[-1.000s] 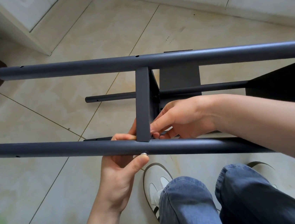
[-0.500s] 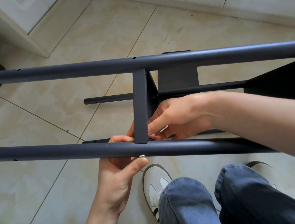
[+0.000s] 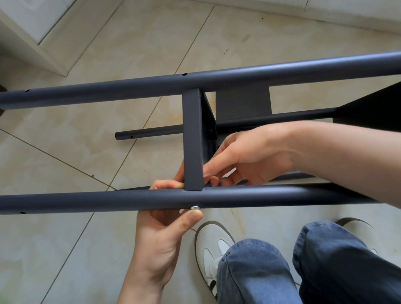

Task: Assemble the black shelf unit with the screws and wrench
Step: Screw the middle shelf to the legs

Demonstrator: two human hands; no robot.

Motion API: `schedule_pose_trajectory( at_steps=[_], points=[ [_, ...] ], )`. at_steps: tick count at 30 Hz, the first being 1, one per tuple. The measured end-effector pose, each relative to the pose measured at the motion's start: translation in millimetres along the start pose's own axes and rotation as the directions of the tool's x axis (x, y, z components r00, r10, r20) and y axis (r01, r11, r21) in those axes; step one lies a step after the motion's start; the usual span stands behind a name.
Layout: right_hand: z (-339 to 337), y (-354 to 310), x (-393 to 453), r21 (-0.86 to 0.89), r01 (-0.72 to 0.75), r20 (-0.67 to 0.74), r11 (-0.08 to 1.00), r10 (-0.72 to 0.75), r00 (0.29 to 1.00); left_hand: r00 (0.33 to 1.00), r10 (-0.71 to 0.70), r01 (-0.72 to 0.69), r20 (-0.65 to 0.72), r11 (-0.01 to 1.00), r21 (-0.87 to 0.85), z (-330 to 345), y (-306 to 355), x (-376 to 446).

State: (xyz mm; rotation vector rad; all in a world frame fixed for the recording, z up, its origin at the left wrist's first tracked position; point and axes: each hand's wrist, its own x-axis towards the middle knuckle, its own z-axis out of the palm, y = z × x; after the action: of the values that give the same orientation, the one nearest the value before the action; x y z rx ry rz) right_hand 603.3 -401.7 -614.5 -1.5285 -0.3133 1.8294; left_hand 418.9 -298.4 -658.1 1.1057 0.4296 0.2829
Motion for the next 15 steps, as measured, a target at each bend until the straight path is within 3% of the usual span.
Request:
schedule_pose_trajectory(
  at_steps=[9, 15],
  points=[
    [3.5, 0.3, 0.4, -0.039, 0.057, -0.052, 0.998, -0.059, 0.997, 1.000, -0.011, 0.011, 0.000, 1.000, 0.015, -0.7, -0.1, 0.2],
    [3.4, -1.4, -0.6, -0.168, 0.112, -0.173, 0.979, -0.141, 0.975, 0.999, -0.020, 0.022, -0.046, 0.999, 0.033, -3.2, -2.3, 3.0]
  ],
)
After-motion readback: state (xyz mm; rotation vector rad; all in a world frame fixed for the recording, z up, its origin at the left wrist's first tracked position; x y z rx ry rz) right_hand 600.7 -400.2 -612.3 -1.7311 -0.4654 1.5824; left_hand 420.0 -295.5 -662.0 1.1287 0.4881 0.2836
